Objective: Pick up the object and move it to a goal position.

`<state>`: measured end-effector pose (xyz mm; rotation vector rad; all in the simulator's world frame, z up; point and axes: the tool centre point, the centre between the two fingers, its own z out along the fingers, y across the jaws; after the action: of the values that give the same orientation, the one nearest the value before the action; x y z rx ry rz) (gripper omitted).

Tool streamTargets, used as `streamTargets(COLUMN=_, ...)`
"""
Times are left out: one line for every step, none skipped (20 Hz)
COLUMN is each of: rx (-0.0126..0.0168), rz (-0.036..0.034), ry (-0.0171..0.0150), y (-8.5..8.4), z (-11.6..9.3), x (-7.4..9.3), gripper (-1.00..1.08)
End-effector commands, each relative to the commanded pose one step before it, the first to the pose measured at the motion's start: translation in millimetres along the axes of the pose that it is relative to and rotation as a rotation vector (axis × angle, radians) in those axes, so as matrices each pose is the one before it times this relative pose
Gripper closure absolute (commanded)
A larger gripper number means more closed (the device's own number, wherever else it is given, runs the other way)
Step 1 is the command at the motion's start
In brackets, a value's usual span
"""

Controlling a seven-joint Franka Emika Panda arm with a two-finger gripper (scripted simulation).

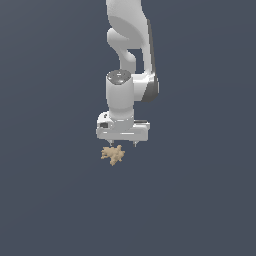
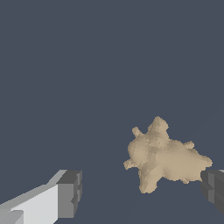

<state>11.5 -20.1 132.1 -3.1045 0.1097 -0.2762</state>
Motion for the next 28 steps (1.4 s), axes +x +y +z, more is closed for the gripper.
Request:
streamTargets(rx=0.00485, rz=0.01696, ry=0.03317, y=2.22, z=7.17, x=-0.7, gripper=-1.0)
streamTargets(rx=0.00197, rz=0.00674, ry=0.01291, y=0.9, z=2.67, x=-0.48, gripper=-1.0)
streamTargets(rx=0.00195, rz=0.00678, ry=0.01291, y=0.92, z=2.58, x=-0.56, gripper=-1.0)
streamTargets(rx=0.00194, rz=0.00683, ry=0.01292, y=0.94, z=2.47, x=-0.63, gripper=-1.0)
streamTargets(rx=0.00191, rz=0.00687, ry=0.01291, y=0.96, z=2.39, x=-0.71, gripper=-1.0)
streamTargets(rx=0.00189, rz=0.00691, ry=0.01292, y=0.98, z=2.28, x=-0.78, gripper=-1.0)
streamTargets(rx=0.00187, rz=0.00696, ry=0.01294, y=1.01, z=2.17, x=-0.85, gripper=-1.0)
streamTargets(rx=0.00185, rz=0.00699, ry=0.01293, y=1.03, z=2.08, x=-0.91, gripper=-1.0)
streamTargets(rx=0.00182, rz=0.00703, ry=0.01293, y=1.05, z=1.97, x=-0.98, gripper=-1.0)
streamTargets(rx=0.0018, rz=0.00707, ry=0.01294, y=1.08, z=1.86, x=-1.04, gripper=-1.0)
streamTargets(rx=0.00177, rz=0.0071, ry=0.01295, y=1.1, z=1.75, x=-1.09, gripper=-1.0)
streamTargets(rx=0.00175, rz=0.00713, ry=0.01295, y=1.12, z=1.64, x=-1.15, gripper=-1.0)
streamTargets(rx=0.00172, rz=0.00716, ry=0.01296, y=1.15, z=1.53, x=-1.2, gripper=-1.0)
streamTargets(rx=0.00169, rz=0.00719, ry=0.01297, y=1.17, z=1.42, x=-1.25, gripper=-1.0)
streamTargets(rx=0.00166, rz=0.00722, ry=0.01297, y=1.19, z=1.31, x=-1.29, gripper=-1.0)
streamTargets(rx=0.00163, rz=0.00725, ry=0.01298, y=1.21, z=1.19, x=-1.33, gripper=-1.0)
streamTargets(rx=0.0016, rz=0.00727, ry=0.01299, y=1.24, z=1.08, x=-1.37, gripper=-1.0)
streamTargets(rx=0.00157, rz=0.00729, ry=0.013, y=1.26, z=0.96, x=-1.41, gripper=-1.0)
streamTargets(rx=0.00154, rz=0.00731, ry=0.01301, y=1.28, z=0.84, x=-1.44, gripper=-1.0)
streamTargets(rx=0.00151, rz=0.00733, ry=0.01302, y=1.3, z=0.72, x=-1.47, gripper=-1.0)
streamTargets(rx=0.00147, rz=0.00734, ry=0.01302, y=1.32, z=0.61, x=-1.49, gripper=-1.0)
streamTargets(rx=0.00143, rz=0.00728, ry=0.01289, y=1.33, z=0.48, x=-1.5, gripper=-1.0)
streamTargets(rx=0.00133, rz=0.00696, ry=0.01231, y=1.29, z=0.35, x=-1.45, gripper=-1.0)
streamTargets(rx=0.00123, rz=0.00659, ry=0.01165, y=1.23, z=0.24, x=-1.38, gripper=-1.0)
streamTargets(rx=0.00114, rz=0.00621, ry=0.01099, y=1.18, z=0.14, x=-1.32, gripper=-1.0)
streamTargets(rx=0.00105, rz=0.00586, ry=0.01035, y=1.12, z=0.04, x=-1.24, gripper=-1.0)
streamTargets(rx=0.00096, rz=0.00547, ry=0.00967, y=1.06, z=-0.02, x=-1.17, gripper=-1.0)
streamTargets(rx=0.00088, rz=0.0051, ry=0.00902, y=1.0, z=-0.08, x=-1.09, gripper=-1.0)
